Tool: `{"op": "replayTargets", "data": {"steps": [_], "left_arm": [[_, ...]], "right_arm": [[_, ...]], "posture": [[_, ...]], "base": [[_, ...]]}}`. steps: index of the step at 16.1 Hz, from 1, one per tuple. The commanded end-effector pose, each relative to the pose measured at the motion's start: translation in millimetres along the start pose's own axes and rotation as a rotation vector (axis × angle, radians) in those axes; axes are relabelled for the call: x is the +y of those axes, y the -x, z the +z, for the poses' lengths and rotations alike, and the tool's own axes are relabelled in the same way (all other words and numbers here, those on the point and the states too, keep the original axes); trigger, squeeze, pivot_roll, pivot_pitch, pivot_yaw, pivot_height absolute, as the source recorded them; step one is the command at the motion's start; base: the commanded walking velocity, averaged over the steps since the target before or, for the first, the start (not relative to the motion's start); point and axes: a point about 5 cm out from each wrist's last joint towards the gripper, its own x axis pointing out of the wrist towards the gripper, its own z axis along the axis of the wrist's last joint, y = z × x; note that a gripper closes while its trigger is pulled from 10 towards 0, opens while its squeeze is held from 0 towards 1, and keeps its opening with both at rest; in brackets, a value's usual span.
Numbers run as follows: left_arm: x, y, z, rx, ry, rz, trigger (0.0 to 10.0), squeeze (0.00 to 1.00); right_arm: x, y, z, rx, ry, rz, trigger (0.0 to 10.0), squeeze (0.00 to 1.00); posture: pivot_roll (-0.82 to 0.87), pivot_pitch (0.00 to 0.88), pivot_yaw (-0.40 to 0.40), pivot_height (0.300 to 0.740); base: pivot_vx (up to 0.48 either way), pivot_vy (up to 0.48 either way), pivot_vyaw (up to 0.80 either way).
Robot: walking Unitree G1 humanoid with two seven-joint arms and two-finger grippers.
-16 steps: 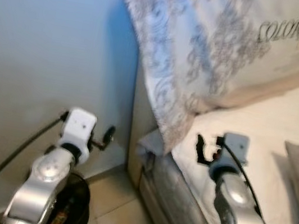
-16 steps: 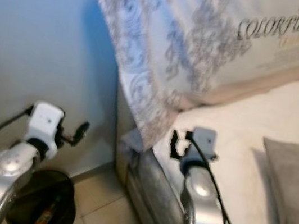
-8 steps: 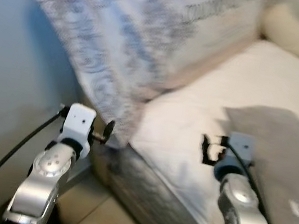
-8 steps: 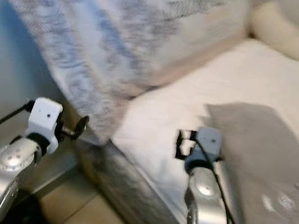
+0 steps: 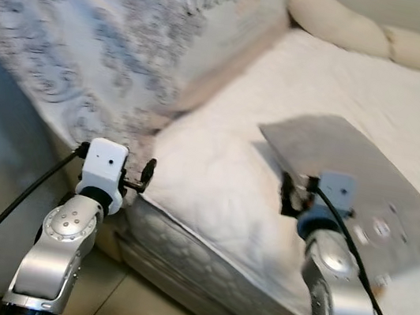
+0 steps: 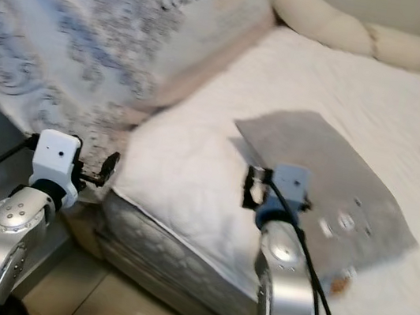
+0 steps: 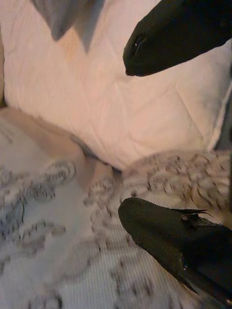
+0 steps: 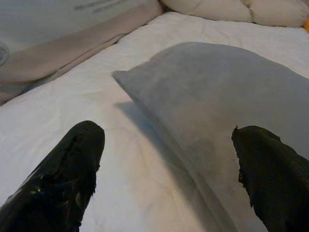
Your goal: Clean up the room
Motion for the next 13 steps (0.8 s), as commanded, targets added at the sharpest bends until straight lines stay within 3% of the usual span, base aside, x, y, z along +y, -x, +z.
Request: {"op": "replayTargets", "data": {"steps": [1, 9, 11, 12, 13], "left_arm": [[-1.7, -1.3, 2.2, -0.013, 0.004, -0.006, 10.0, 0.00], [-1.4, -4.2, 2.4, -0.015, 0.010, -0.006, 10.0, 0.00], [-1.4, -4.9, 2.4, -0.018, 0.010, -0.008, 10.0, 0.00], [-1.4, -5.2, 2.4, -0.018, 0.010, -0.008, 10.0, 0.00], [-1.4, -5.6, 2.3, -0.018, 0.010, -0.006, 10.0, 0.00]], "right_arm": [[-4.2, 0.4, 5.4, -0.025, 0.009, -0.019, 10.0, 1.00], [-5.2, -1.0, 8.1, -0.039, 0.027, -0.029, 10.0, 1.00], [-5.1, -1.3, 8.8, -0.045, 0.034, -0.029, 10.0, 0.53], [-5.7, -1.8, 10.0, -0.054, 0.045, -0.031, 10.0, 0.00], [-5.8, -2.2, 10.7, -0.059, 0.048, -0.028, 10.0, 0.00]], "posture": [[0.10, 0.000, 0.000, 0.740], [0.09, 0.000, 0.003, 0.740], [0.09, 0.000, 0.004, 0.740], [0.09, 0.000, 0.004, 0.740], [0.09, 0.000, 0.004, 0.740]], "base": [[0.311, 0.000, -0.79], [0.316, 0.000, -0.73], [0.317, 0.000, 0.00], [0.315, 0.000, 0.00], [0.307, 0.000, 0.00]]}}
